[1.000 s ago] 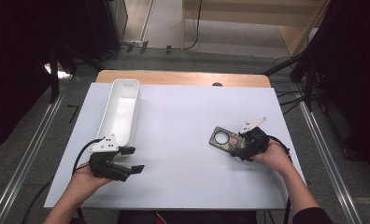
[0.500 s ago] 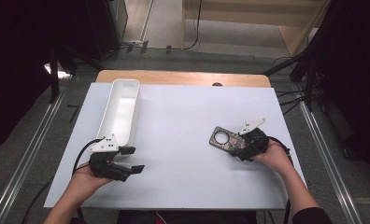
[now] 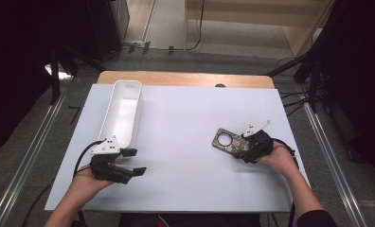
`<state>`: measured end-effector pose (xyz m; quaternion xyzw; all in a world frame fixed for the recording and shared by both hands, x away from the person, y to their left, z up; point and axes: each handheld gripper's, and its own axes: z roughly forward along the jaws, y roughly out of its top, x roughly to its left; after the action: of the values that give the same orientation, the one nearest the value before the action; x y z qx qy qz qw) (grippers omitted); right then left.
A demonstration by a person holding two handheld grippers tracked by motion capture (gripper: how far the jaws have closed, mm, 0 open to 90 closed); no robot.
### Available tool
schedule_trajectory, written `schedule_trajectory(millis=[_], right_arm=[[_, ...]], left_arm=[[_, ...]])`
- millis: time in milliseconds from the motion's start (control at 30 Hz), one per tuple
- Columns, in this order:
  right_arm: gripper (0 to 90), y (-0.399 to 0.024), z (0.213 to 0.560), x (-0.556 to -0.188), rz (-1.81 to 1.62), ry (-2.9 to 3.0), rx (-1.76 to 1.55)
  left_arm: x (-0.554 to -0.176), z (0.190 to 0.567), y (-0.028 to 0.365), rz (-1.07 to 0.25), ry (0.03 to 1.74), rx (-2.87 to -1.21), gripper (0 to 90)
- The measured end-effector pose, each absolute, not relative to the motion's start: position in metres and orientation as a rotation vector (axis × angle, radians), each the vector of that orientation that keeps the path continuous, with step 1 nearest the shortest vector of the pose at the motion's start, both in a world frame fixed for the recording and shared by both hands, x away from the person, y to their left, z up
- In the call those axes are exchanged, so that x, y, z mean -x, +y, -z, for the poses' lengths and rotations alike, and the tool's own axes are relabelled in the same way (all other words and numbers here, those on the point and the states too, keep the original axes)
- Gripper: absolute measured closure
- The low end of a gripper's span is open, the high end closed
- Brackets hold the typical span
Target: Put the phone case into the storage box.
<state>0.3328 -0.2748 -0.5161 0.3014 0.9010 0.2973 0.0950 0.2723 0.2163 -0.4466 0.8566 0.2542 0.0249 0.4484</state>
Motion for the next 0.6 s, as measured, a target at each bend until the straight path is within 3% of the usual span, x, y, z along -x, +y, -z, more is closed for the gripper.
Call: schedule_trajectory(millis=[600], right_arm=[[9.7,-0.2751,0.5151,-0.3333,-0.875,2.681,-0.886]], left_arm=[[-0.2724,0.4463,0.2165,-0.063,0.631,-2.121,22.0]])
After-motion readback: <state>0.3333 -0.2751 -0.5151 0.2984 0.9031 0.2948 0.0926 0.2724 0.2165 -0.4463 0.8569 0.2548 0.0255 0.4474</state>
